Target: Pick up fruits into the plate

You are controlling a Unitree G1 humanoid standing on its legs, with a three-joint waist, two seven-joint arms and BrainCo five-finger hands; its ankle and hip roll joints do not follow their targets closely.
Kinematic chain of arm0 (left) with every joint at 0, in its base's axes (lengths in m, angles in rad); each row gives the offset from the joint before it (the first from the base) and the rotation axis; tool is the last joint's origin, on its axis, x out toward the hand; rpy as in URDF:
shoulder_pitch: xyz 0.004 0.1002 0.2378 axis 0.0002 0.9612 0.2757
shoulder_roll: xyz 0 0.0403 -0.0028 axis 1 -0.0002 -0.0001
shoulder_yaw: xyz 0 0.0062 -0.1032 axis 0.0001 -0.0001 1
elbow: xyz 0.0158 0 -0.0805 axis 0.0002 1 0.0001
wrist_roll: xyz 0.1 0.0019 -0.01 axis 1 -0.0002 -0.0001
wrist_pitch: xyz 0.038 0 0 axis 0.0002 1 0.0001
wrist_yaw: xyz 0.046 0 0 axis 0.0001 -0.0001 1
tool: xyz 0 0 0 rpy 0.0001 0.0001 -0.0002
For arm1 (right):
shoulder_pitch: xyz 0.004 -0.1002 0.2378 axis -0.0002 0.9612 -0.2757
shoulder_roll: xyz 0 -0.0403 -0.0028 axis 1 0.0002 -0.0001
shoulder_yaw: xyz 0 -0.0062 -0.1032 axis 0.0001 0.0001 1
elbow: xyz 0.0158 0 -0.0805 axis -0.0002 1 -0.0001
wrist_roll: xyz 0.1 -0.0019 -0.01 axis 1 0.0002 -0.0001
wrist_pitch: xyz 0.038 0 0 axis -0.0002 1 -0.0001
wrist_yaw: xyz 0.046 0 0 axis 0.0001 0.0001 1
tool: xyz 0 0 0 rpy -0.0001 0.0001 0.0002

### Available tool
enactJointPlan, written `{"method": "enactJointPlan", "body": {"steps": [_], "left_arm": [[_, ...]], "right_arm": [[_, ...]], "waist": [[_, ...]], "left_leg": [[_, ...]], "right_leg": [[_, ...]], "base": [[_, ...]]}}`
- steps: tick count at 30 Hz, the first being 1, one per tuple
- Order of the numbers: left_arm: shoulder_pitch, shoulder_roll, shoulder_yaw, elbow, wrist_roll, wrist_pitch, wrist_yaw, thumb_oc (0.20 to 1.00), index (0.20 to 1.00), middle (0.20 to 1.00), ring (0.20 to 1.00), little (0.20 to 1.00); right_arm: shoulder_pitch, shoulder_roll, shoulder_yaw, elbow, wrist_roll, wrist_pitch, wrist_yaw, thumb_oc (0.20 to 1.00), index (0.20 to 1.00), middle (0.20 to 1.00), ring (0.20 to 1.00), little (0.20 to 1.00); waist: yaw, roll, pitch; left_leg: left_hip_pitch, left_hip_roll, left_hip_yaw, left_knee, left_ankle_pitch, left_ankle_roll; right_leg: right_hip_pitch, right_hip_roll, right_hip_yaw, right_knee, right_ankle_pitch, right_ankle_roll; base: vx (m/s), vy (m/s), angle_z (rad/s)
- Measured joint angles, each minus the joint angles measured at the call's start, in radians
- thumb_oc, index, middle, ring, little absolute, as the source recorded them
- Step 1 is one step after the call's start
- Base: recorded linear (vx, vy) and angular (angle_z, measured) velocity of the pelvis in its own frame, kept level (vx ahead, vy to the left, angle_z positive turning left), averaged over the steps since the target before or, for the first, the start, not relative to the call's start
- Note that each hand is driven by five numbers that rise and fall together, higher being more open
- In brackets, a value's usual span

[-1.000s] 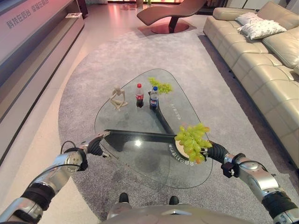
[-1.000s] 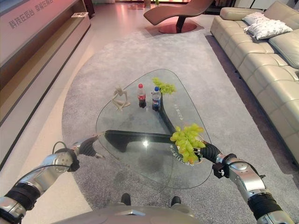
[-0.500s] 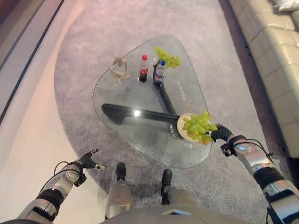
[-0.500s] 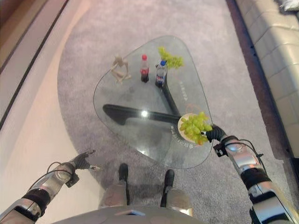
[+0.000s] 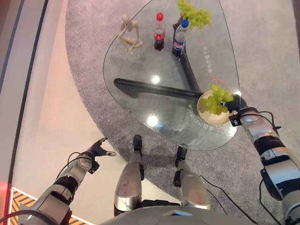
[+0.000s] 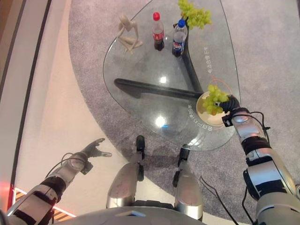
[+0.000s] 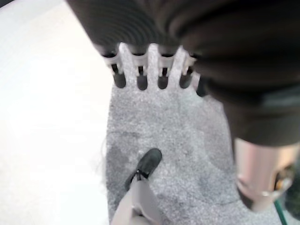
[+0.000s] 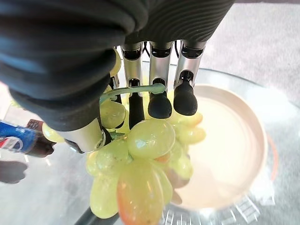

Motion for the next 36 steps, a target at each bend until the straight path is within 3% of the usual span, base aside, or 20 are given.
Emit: {"method": "enactJointPlan", "body": {"steps": [4,15,22,23,25,27,36], "left_arm": [[-0.042,-0.007,-0.011,0.001,-0.017,-0.008,0.008,1.0,1.0,1.0,1.0,1.0],[-0.067,-0.007,-0.039,0.0,-0.049,-0.018,0.025,1.0,1.0,1.0,1.0,1.0],[-0.074,-0.008,-0.075,0.0,-0.068,-0.018,0.027,1.0,1.0,1.0,1.0,1.0],[-0.08,-0.009,-0.076,0.0,-0.068,-0.018,0.028,1.0,1.0,1.0,1.0,1.0],[-0.088,-0.009,-0.076,0.0,-0.069,-0.018,0.028,1.0,1.0,1.0,1.0,1.0],[-0.097,-0.013,-0.076,0.0,-0.069,-0.018,0.028,1.0,1.0,1.0,1.0,1.0],[-0.121,-0.014,-0.077,0.0,-0.069,-0.018,0.028,1.0,1.0,1.0,1.0,1.0]], "right_arm": [[-0.05,-0.004,0.009,0.057,-0.026,0.004,-0.02,0.2,0.2,0.2,0.2,0.2],[-0.086,-0.003,0.011,0.162,-0.085,0.016,-0.065,0.2,0.2,0.2,0.2,0.2],[-0.133,-0.003,0.048,0.223,-0.168,0.066,-0.113,0.2,0.2,0.2,0.2,0.2],[-0.133,-0.003,0.048,0.223,-0.175,0.075,-0.125,0.479,0.479,0.479,0.479,0.479],[-0.136,-0.003,0.048,0.223,-0.19,0.078,-0.132,0.589,0.589,0.589,0.589,0.589],[-0.136,-0.001,0.051,0.229,-0.193,0.083,-0.133,1.0,1.0,1.0,1.0,1.0],[-0.142,0.017,0.071,0.243,-0.194,0.083,-0.167,1.0,1.0,1.0,1.0,1.0]], "waist": [[-0.001,0.011,0.028],[-0.002,0.014,0.029],[-0.002,0.026,0.035],[-0.002,0.026,0.035],[-0.002,0.026,0.035],[-0.002,0.026,0.035],[-0.002,0.026,0.035]], "left_leg": [[-0.004,-0.001,0.0,0.0,0.0,0.0],[-0.015,-0.01,0.003,0.0,0.0,0.0],[-0.017,-0.01,0.006,0.0,0.0,0.0],[-0.023,-0.01,0.006,0.0,0.0,0.0],[-0.034,-0.01,0.006,0.0,0.001,0.001],[-0.037,-0.012,0.006,0.0,0.002,0.002],[-0.045,-0.015,0.007,0.0,0.003,0.004]], "right_leg": [[-0.004,-0.001,0.0,0.0,0.0,0.0],[-0.019,-0.01,0.001,0.0,0.0,0.0],[-0.023,-0.011,0.004,0.0,0.0,0.0],[-0.029,-0.011,0.004,0.0,0.0,0.0],[-0.039,-0.011,0.004,0.0,0.003,0.001],[-0.042,-0.012,0.004,0.0,0.004,0.0],[-0.051,-0.015,0.004,0.0,0.004,0.001]], "base": [[-0.04,0.006,-0.01],[-0.03,0.011,-0.01],[-0.03,-0.004,-0.01],[-0.04,-0.005,-0.01],[-0.02,-0.003,0.0],[-0.02,0.007,0.0],[-0.02,0.008,0.0]]}}
